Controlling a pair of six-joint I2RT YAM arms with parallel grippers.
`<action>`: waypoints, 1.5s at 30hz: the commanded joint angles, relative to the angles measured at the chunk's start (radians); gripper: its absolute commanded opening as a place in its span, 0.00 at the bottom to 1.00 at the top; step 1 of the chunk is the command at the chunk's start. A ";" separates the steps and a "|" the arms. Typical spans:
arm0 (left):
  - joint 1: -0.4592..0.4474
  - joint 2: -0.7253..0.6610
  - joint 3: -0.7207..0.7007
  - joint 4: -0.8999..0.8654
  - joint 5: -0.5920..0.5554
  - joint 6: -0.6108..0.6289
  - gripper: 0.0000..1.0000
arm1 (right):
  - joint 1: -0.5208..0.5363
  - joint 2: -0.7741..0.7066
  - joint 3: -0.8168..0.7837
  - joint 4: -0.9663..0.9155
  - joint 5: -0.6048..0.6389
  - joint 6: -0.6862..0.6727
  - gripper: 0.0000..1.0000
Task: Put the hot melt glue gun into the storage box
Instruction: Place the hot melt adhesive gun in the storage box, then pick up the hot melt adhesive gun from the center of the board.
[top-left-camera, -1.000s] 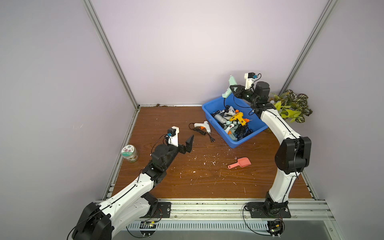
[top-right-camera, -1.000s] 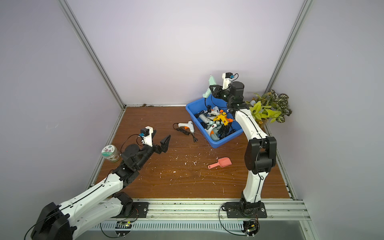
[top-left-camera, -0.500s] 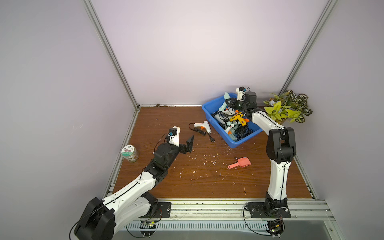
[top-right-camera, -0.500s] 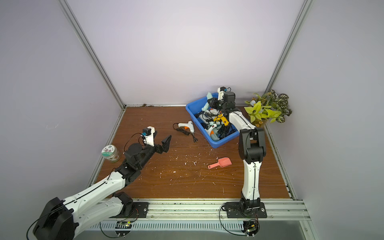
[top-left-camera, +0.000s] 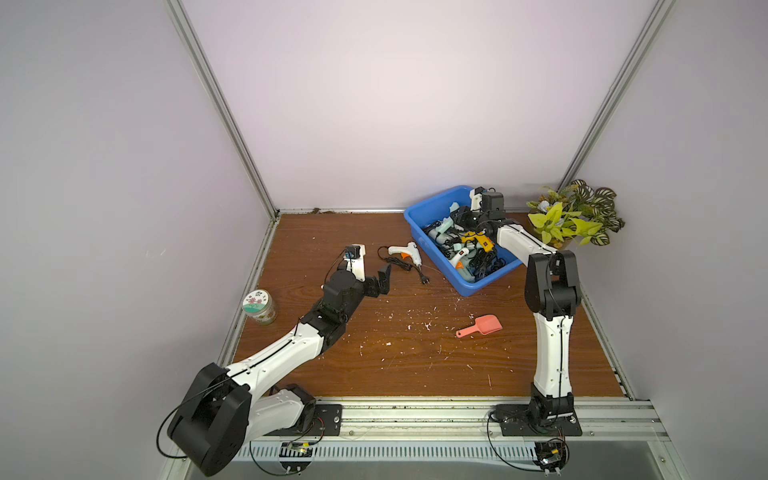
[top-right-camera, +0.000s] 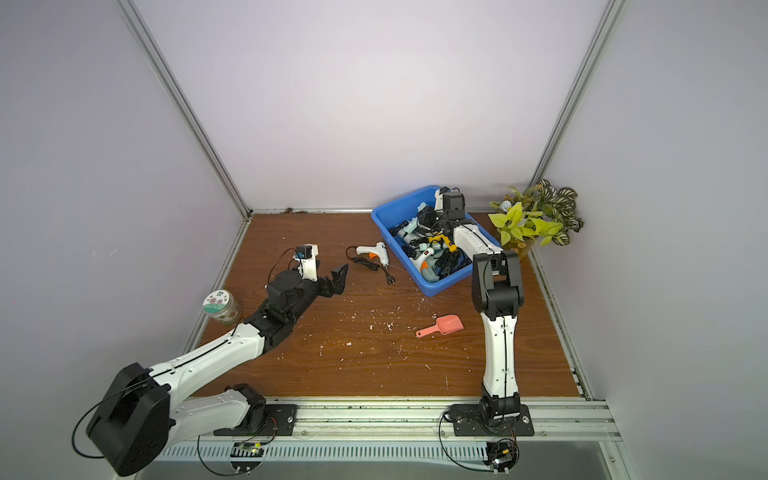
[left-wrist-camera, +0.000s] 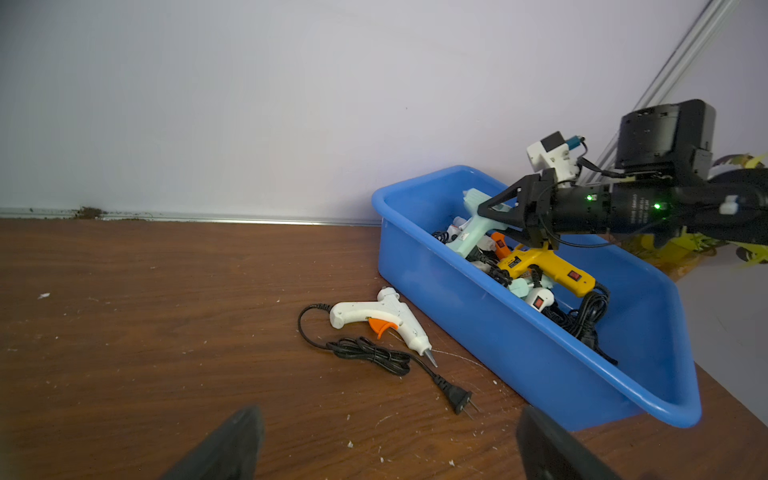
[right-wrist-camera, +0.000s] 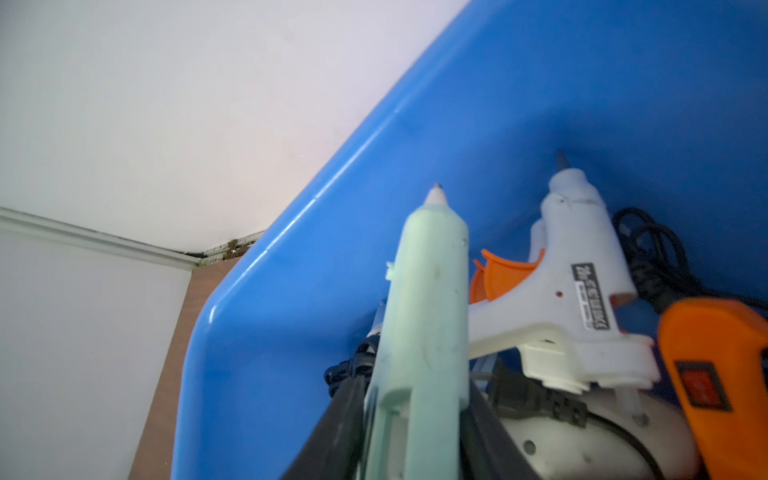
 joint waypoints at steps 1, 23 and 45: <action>0.047 0.050 0.041 -0.033 0.050 -0.092 0.99 | -0.017 -0.106 -0.056 -0.022 0.077 -0.026 0.52; 0.226 0.802 0.842 -0.599 0.415 0.254 0.87 | -0.023 -0.726 -0.624 0.160 0.154 -0.070 0.83; 0.229 1.201 1.396 -0.979 0.498 0.778 0.86 | -0.023 -1.034 -0.804 0.173 0.183 -0.058 0.99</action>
